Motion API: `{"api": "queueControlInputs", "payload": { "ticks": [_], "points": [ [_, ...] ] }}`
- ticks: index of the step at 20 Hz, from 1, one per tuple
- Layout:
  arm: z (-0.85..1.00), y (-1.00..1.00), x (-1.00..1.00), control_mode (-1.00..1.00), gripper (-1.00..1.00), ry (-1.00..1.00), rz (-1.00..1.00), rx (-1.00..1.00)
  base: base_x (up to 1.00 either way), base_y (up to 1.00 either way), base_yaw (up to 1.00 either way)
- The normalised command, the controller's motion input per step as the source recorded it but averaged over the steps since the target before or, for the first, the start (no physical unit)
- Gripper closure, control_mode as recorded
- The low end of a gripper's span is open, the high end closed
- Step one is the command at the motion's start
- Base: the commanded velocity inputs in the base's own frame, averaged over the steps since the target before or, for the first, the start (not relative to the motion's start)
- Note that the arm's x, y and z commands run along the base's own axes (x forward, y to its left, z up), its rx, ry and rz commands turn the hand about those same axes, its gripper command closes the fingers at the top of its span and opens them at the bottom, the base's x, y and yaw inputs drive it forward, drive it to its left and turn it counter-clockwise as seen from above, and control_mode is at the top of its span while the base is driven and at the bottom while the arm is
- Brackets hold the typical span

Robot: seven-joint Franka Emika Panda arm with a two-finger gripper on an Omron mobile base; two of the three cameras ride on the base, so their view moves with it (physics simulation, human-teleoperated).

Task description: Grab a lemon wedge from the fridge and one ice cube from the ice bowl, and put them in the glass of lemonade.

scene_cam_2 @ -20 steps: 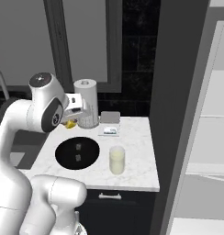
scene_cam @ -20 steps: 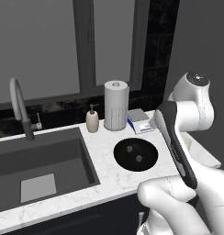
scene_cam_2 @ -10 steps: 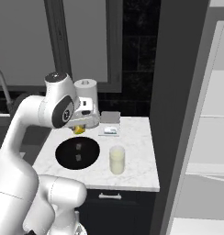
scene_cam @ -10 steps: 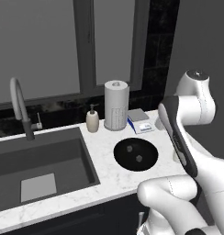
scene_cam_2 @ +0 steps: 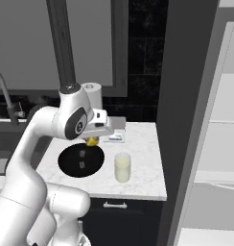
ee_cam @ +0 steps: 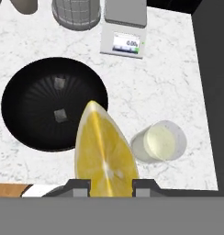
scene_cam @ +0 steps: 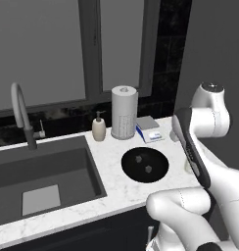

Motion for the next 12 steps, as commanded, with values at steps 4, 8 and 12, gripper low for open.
{"api": "queueControlInputs", "payload": {
  "ticks": [4, 8, 12],
  "points": [
    [-0.03, -0.29, 0.0, -1.0, 1.0, 0.13, -0.05, 0.0, 0.0, 0.0, 0.0],
    [-0.04, -0.24, 0.0, -1.0, 1.0, 0.1, -0.04, 0.0, 0.0, 0.0, 0.0],
    [-0.12, -0.22, 0.0, -1.0, 1.0, 0.03, -0.04, 0.0, 0.0, 0.0, 0.0]
  ]
}}
